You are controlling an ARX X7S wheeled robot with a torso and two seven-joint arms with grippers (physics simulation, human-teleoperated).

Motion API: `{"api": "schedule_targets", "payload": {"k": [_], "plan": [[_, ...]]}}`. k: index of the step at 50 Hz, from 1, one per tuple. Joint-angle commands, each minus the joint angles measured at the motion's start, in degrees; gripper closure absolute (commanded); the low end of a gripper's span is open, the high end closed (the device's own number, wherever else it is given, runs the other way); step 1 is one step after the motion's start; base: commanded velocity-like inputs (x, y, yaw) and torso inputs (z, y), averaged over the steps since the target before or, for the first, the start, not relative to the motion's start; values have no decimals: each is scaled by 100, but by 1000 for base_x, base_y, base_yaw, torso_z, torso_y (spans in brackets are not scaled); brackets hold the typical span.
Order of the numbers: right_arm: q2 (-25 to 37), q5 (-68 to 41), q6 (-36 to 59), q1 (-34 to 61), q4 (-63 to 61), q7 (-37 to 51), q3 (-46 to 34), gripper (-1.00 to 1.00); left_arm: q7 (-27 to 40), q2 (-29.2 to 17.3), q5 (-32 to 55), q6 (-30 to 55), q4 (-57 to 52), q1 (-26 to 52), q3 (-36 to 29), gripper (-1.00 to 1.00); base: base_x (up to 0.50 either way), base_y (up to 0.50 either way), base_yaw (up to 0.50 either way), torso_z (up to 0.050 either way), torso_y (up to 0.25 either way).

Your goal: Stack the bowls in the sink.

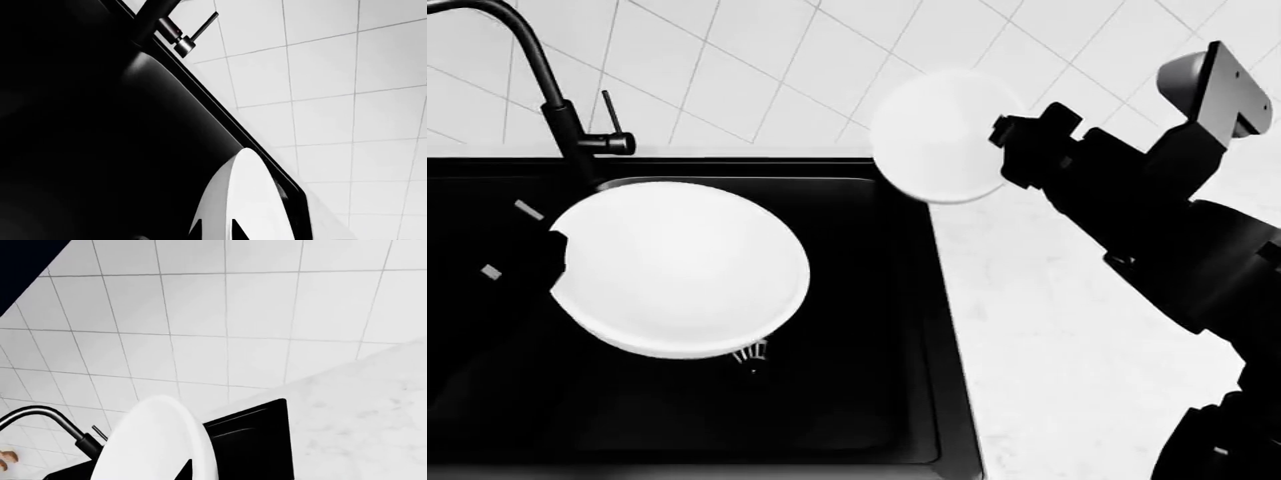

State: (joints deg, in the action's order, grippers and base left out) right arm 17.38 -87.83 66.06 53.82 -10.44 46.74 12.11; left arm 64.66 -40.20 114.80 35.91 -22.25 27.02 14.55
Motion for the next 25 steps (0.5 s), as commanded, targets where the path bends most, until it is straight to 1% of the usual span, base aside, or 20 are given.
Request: {"api": "schedule_targets", "payload": {"k": [1, 10, 14, 25], "plan": [[24, -425, 12, 114, -258, 247, 76, 100, -186, 6, -293, 99, 507, 487, -480, 100, 0, 0, 0, 0, 0], [102, -756, 32, 182, -379, 481, 102, 100, -338, 71, -528, 168, 831, 584, -727, 100, 0, 0, 0, 0, 0], [118, -968, 36, 224, -457, 636, 99, 100, -466, 146, -705, 212, 1080, 685, -909, 100, 0, 0, 0, 0, 0], [142, -1108, 5, 281, -577, 720, 50, 100, -725, 380, -993, 226, 1499, 906, -1221, 100, 0, 0, 0, 1, 1]]}}
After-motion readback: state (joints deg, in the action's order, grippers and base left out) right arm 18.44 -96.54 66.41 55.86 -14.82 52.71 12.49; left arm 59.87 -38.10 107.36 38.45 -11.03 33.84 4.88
